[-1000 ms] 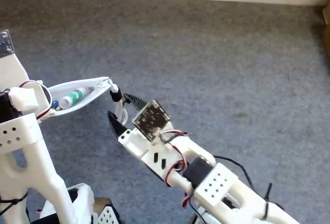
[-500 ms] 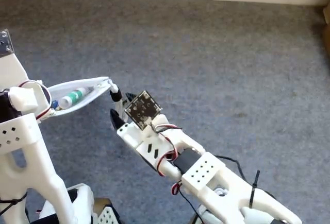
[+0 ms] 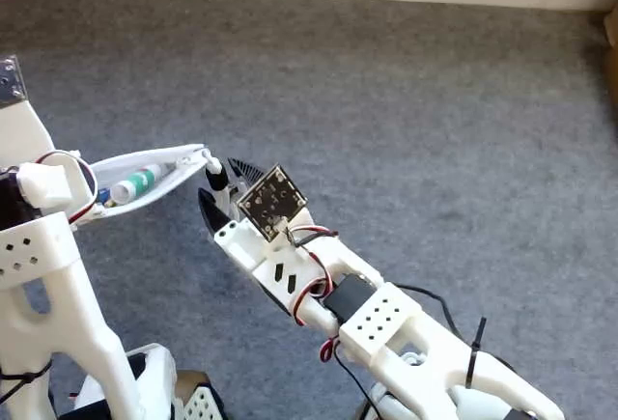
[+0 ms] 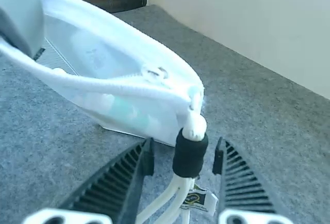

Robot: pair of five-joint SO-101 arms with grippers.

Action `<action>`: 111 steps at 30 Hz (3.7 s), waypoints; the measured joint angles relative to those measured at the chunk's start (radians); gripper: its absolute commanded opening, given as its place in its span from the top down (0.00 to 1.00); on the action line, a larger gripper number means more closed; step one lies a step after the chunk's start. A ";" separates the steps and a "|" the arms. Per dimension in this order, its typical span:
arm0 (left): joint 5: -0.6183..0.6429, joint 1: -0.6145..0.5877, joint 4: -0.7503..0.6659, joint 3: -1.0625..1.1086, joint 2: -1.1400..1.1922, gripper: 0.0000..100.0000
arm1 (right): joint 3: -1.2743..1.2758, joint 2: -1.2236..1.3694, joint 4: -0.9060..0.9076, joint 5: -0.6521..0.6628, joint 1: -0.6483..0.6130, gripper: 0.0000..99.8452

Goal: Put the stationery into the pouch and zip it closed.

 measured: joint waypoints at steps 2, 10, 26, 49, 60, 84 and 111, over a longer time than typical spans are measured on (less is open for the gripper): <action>0.000 0.000 0.000 0.000 0.000 0.99 | -0.003 0.000 -0.003 0.000 0.000 0.82; 0.000 0.000 0.000 0.000 0.000 0.99 | -0.021 0.000 -0.006 0.000 0.000 0.82; 0.000 0.000 0.000 0.005 0.000 0.99 | -0.103 0.103 -0.006 0.000 0.000 0.84; -0.002 0.002 0.000 0.012 0.000 0.99 | -0.104 -0.025 0.207 0.000 0.060 0.99; -0.003 0.043 0.000 0.003 0.000 0.99 | -0.135 -0.201 0.637 0.190 0.006 0.99; -0.367 0.537 -0.051 -0.003 0.017 0.94 | 0.064 -0.713 1.079 0.209 -0.021 0.99; -0.371 0.985 -0.390 -0.018 0.020 0.81 | 0.161 -0.887 1.152 0.218 -0.032 0.99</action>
